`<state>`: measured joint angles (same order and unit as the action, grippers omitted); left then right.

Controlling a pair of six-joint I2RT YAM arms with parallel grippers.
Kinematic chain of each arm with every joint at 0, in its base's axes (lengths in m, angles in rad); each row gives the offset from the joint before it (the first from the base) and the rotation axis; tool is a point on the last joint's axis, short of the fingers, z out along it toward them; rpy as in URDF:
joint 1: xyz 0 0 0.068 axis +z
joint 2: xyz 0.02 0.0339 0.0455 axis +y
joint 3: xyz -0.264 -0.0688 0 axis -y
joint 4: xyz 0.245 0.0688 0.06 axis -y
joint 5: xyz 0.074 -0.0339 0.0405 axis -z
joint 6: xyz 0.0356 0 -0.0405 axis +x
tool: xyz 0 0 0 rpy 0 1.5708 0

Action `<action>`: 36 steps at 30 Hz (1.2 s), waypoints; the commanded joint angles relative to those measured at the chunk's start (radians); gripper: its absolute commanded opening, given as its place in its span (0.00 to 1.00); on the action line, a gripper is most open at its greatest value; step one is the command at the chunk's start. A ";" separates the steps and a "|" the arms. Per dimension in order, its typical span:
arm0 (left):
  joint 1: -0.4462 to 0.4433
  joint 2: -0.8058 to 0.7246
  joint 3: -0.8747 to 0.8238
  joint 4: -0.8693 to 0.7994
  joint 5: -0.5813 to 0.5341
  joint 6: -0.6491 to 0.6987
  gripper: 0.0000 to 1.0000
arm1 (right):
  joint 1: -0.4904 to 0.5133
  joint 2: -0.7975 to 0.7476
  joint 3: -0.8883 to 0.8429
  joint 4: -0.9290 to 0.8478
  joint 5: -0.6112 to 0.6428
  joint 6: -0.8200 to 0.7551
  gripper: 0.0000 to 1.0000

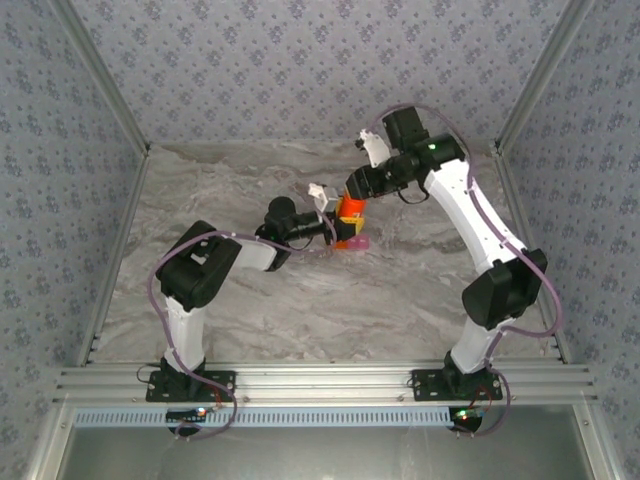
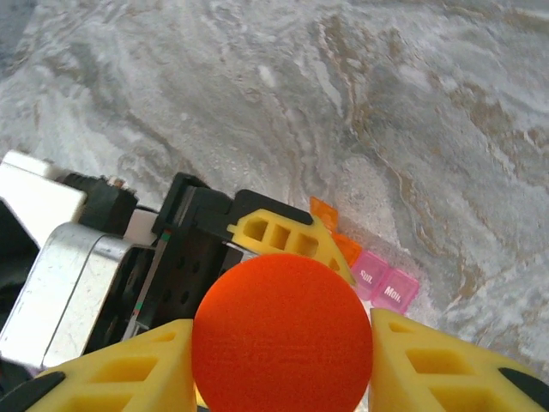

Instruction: Sort the pills into containers

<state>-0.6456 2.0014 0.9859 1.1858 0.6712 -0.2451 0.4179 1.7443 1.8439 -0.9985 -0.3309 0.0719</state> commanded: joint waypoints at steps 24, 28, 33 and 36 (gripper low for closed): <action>-0.006 -0.014 0.033 0.089 -0.056 0.014 0.00 | -0.031 -0.096 -0.073 0.151 0.022 0.373 0.62; -0.006 -0.010 0.039 0.086 -0.053 0.013 0.00 | -0.084 -0.107 -0.020 0.120 -0.012 0.331 0.77; -0.006 -0.003 0.049 0.087 -0.030 0.000 0.00 | -0.148 -0.114 -0.019 0.158 -0.110 0.221 0.84; -0.006 -0.003 0.051 0.087 -0.013 -0.005 0.00 | -0.167 -0.104 -0.019 0.164 -0.226 0.074 0.85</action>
<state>-0.6434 2.0068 1.0054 1.2102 0.6197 -0.2367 0.2604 1.6547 1.8053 -0.8333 -0.4191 0.3042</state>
